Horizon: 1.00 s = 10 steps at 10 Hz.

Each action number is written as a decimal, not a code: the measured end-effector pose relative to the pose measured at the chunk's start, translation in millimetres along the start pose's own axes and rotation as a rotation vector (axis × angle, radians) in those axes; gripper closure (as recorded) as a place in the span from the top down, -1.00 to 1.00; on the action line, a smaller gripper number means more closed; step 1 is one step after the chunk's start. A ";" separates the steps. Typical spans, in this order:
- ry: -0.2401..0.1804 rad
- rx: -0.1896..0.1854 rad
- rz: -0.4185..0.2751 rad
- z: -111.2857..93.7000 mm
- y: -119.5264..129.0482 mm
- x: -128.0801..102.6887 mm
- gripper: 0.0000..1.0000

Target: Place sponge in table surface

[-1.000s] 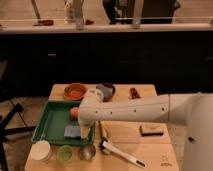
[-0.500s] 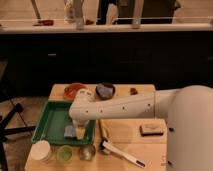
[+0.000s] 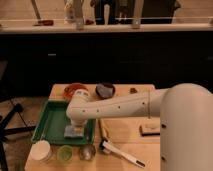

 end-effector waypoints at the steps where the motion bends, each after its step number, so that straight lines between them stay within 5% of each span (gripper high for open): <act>1: 0.002 -0.007 -0.007 2.1 0.5 -2.6 0.39; 3: 0.007 -0.028 -0.025 8.0 2.0 -8.9 0.55; 10: 0.021 -0.085 -0.049 28.4 8.4 -15.4 0.55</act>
